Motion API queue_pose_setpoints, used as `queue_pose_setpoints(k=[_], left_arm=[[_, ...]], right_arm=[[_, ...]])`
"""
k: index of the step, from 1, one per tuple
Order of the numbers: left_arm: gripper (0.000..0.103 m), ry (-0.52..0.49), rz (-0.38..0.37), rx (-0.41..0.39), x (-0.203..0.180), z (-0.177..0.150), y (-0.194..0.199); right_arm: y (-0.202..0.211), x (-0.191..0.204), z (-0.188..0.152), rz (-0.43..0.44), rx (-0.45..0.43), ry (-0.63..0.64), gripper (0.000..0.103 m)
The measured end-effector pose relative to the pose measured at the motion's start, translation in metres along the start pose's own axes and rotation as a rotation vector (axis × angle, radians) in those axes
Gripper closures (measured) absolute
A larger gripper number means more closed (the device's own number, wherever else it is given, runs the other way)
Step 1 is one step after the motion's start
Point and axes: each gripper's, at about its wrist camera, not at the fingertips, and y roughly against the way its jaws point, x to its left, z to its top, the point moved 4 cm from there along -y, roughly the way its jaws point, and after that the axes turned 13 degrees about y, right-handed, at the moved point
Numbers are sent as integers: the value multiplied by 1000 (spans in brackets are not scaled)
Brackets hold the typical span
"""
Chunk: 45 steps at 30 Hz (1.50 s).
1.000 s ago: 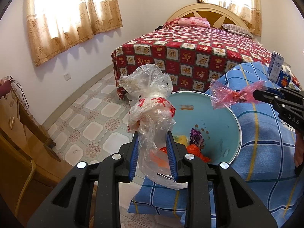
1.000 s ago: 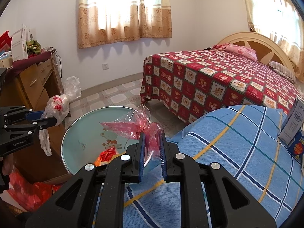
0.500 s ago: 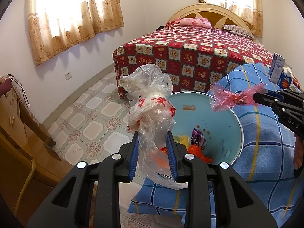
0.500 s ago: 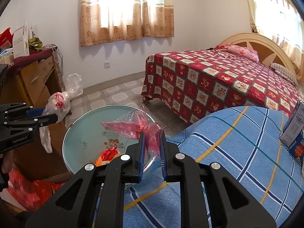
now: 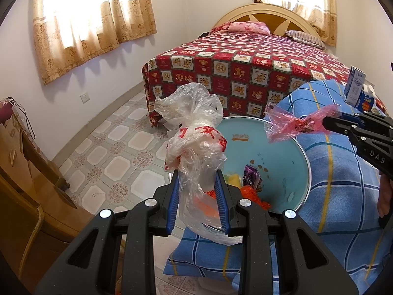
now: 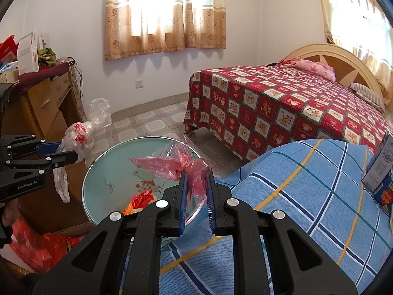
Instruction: Collect trash
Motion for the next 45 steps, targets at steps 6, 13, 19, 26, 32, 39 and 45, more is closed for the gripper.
queue_pose_setpoints(k=[6, 13, 19, 26, 32, 39, 45], left_arm=[[74, 1, 0, 1, 0, 0, 0], [38, 19, 3, -22, -1, 3, 5], [17, 28, 2, -37, -5, 4, 9], [8, 17, -5, -50, -15, 4, 13], [8, 24, -41, -40, -21, 4, 16], [6, 20, -56, -38, -29, 1, 20], [6, 20, -64, -49, -31, 2, 27]], right_arm=[[0, 1, 0, 1, 0, 1, 88], [1, 6, 5, 21, -12, 5, 63], [10, 5, 5, 13, -32, -5, 49], [40, -2, -3, -83, -70, -19, 25], [61, -19, -12, -120, -80, -53, 22], [79, -31, -18, -149, -92, -74, 22], [91, -35, -21, -172, -108, -83, 20]])
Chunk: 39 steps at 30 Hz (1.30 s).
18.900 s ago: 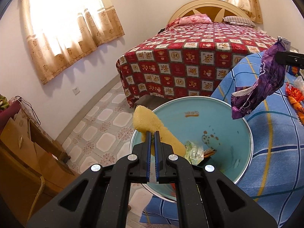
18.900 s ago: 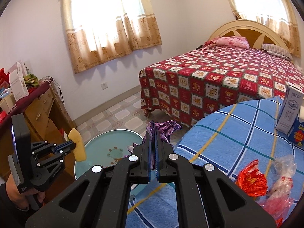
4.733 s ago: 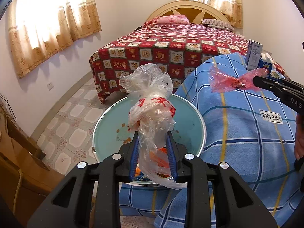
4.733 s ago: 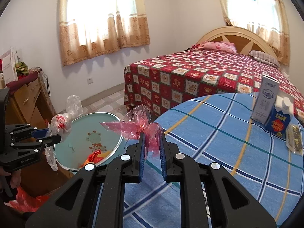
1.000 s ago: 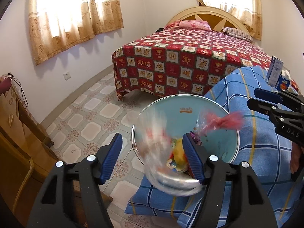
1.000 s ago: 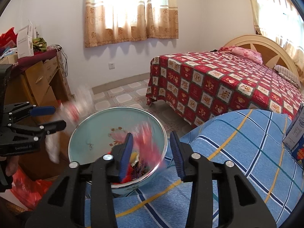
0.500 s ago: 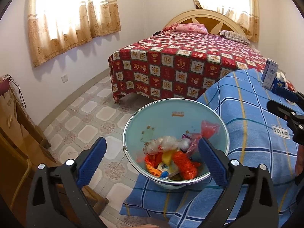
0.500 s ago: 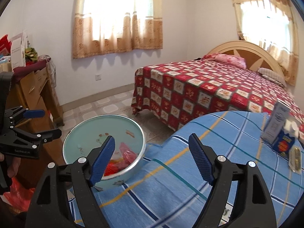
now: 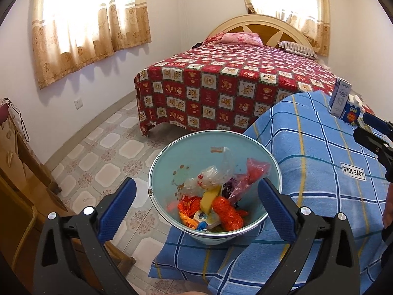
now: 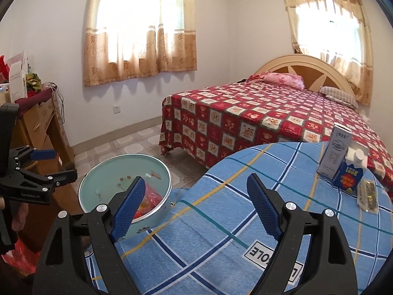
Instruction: Collect trash
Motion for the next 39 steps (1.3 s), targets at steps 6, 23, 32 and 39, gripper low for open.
queue_pose_setpoints(k=[6, 23, 32, 39], left_arm=[[6, 7, -3, -10, 0, 2, 3], [6, 4, -1, -11, 2, 3, 5], [6, 2, 5, -10, 2, 3, 5], [6, 0, 11, -10, 2, 1, 3]], right_arm=[[6, -6, 0, -22, -7, -11, 20], [6, -3, 0, -18, 2, -5, 20], [5, 1, -2, -9, 10, -8, 20], [5, 4, -3, -10, 8, -4, 20]])
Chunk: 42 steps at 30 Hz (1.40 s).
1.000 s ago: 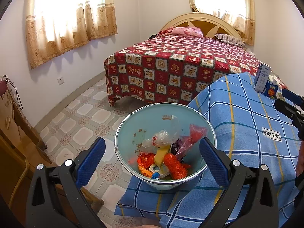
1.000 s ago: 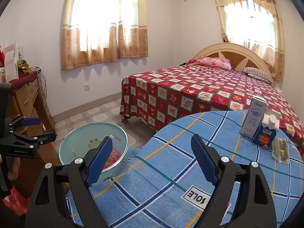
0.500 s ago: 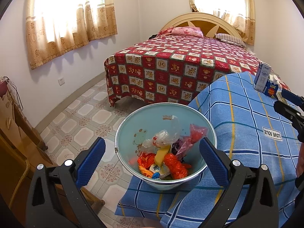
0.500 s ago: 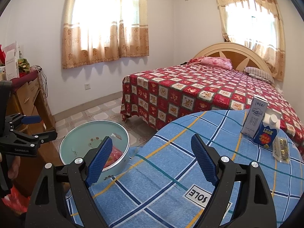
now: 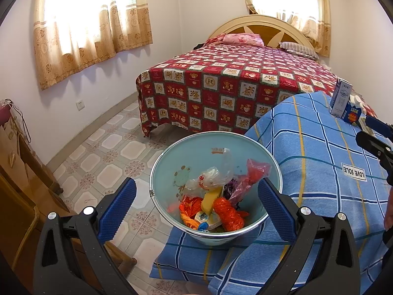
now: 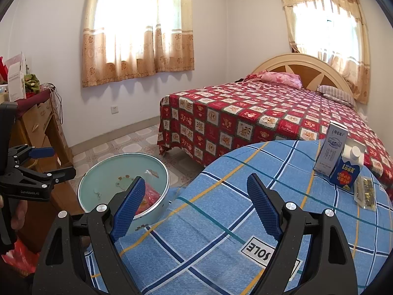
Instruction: Collect trash
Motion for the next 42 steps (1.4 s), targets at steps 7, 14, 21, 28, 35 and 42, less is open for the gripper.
queue_pose_setpoints(k=[7, 14, 21, 28, 35, 42], left_arm=[[6, -2, 2, 1, 1, 0, -1], [6, -2, 3, 1, 1, 0, -1], [6, -2, 5, -1, 2, 0, -2], [6, -3, 8, -3, 4, 0, -2], [6, -2, 9, -2, 5, -1, -2], [6, -9, 23, -30, 6, 0, 3]], right_arm=[[0, 2, 1, 4, 6, 4, 20], [0, 3, 2, 5, 2, 5, 20], [0, 1, 3, 3, 1, 4, 20], [2, -4, 4, -2, -2, -1, 20], [2, -6, 2, -2, 5, -3, 20], [2, -7, 1, -5, 10, -6, 19]])
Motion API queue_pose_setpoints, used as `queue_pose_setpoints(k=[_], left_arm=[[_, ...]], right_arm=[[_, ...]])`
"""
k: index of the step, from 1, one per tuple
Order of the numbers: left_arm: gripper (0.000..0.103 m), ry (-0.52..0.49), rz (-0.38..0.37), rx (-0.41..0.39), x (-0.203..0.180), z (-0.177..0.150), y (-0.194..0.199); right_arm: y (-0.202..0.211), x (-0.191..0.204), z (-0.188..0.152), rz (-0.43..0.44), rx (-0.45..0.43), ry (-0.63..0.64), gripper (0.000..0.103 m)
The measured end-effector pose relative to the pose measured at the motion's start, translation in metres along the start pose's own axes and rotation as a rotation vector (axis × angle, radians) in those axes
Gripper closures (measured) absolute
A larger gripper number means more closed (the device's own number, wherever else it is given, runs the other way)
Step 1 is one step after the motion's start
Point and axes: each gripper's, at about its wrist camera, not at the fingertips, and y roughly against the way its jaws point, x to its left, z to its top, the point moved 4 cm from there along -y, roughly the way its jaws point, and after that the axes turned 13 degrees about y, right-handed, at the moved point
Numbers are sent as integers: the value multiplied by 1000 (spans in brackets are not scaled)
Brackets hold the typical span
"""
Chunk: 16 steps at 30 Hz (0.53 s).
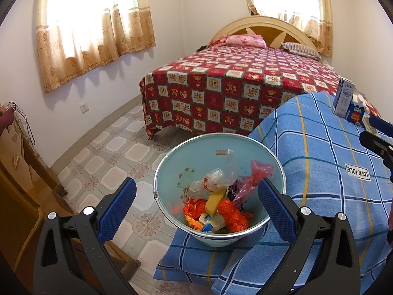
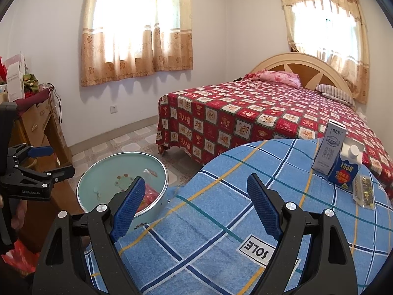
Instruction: Collect trash
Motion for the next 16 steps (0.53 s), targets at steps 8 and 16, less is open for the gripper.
queue_pose_setpoints(k=[8, 16], left_arm=[[6, 25, -1, 16, 1, 2, -2], [6, 27, -3, 22, -2, 2, -3]], right_arm=[[0, -1, -4, -15, 8, -6, 19], [-2, -4, -5, -21, 10, -9, 16]])
